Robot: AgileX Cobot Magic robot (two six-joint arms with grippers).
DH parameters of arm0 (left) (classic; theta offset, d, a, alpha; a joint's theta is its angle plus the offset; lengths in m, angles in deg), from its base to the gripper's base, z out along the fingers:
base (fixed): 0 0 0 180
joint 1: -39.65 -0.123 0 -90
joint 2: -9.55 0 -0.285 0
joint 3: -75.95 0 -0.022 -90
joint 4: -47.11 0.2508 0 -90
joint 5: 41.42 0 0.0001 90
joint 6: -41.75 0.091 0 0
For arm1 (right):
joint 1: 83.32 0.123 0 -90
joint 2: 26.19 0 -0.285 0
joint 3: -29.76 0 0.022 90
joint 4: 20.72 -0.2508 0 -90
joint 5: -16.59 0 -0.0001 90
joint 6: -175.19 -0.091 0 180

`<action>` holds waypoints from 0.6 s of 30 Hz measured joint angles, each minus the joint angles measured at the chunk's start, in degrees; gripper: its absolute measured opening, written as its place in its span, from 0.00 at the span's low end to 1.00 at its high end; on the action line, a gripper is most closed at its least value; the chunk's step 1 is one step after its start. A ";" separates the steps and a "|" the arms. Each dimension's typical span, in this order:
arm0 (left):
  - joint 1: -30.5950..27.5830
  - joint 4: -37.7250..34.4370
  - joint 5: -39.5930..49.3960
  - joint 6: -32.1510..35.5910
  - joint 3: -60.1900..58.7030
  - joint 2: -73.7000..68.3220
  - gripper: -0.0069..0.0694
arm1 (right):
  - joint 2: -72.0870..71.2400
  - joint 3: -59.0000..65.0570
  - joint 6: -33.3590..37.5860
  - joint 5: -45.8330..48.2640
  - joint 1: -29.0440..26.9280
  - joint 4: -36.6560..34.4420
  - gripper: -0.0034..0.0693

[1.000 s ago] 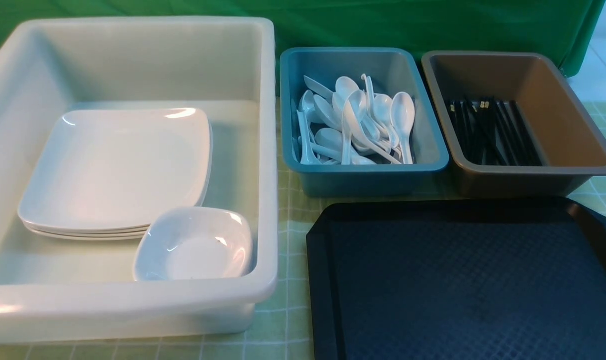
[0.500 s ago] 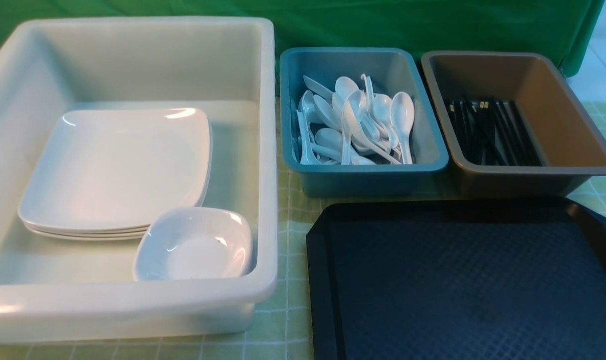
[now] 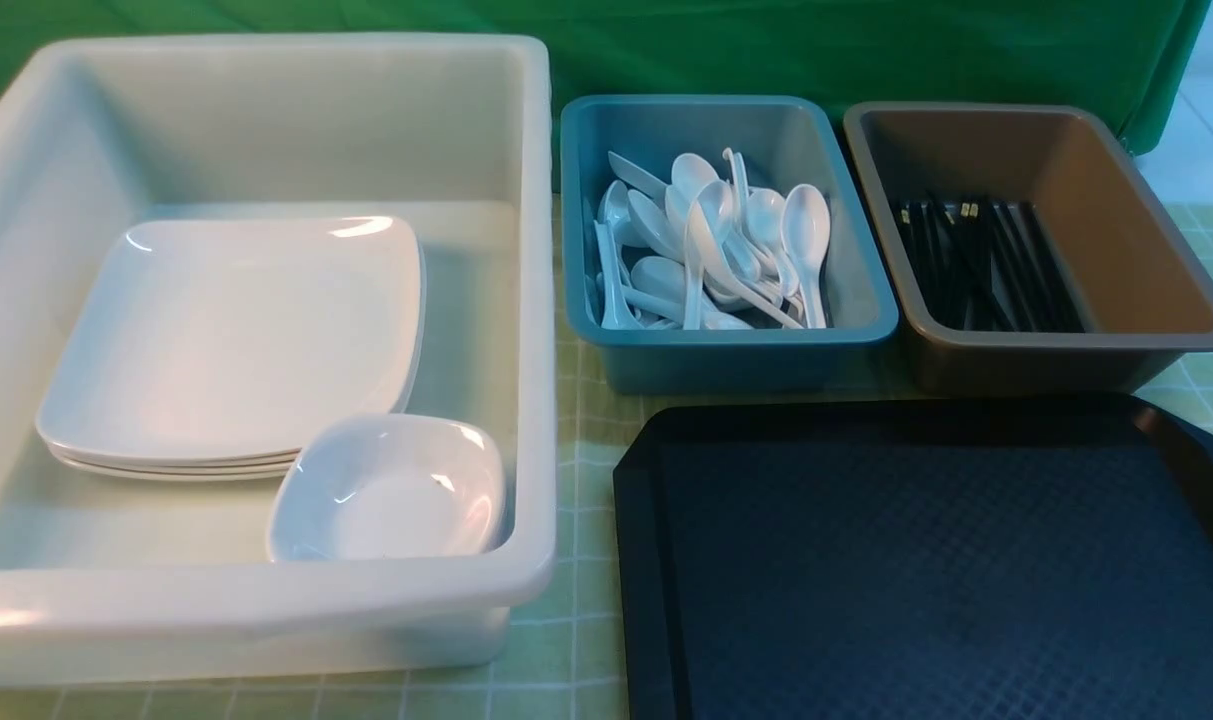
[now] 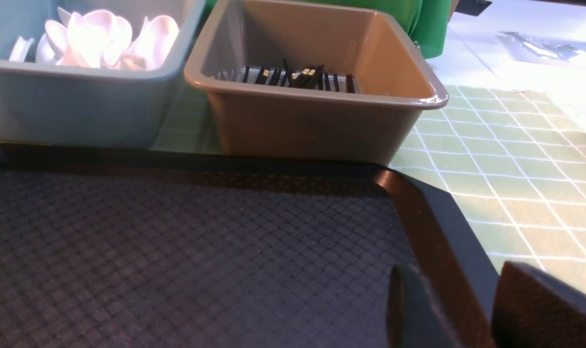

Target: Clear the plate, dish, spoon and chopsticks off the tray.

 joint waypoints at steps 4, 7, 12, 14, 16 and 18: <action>0.00 -0.37 -0.29 0.00 -2.60 0.36 0.08 | 0.00 0.00 0.00 -0.07 0.00 0.00 0.38; 0.00 -0.68 -1.79 0.00 -2.81 0.36 0.08 | 0.00 0.00 0.00 -0.07 0.00 0.00 0.38; 0.54 -0.68 -2.23 0.00 -2.85 0.36 0.08 | 0.00 0.00 0.00 -0.07 0.00 0.00 0.38; 1.33 -0.68 -2.23 0.00 -2.85 0.36 0.08 | 0.00 0.00 0.00 -0.07 0.00 0.00 0.38; 2.12 -0.62 -2.23 0.00 -2.85 0.36 0.08 | 0.00 0.00 0.00 -0.07 0.00 0.00 0.38; 2.30 -0.62 -2.23 0.00 -2.85 0.36 0.08 | 0.00 0.00 0.00 -0.07 0.00 0.00 0.38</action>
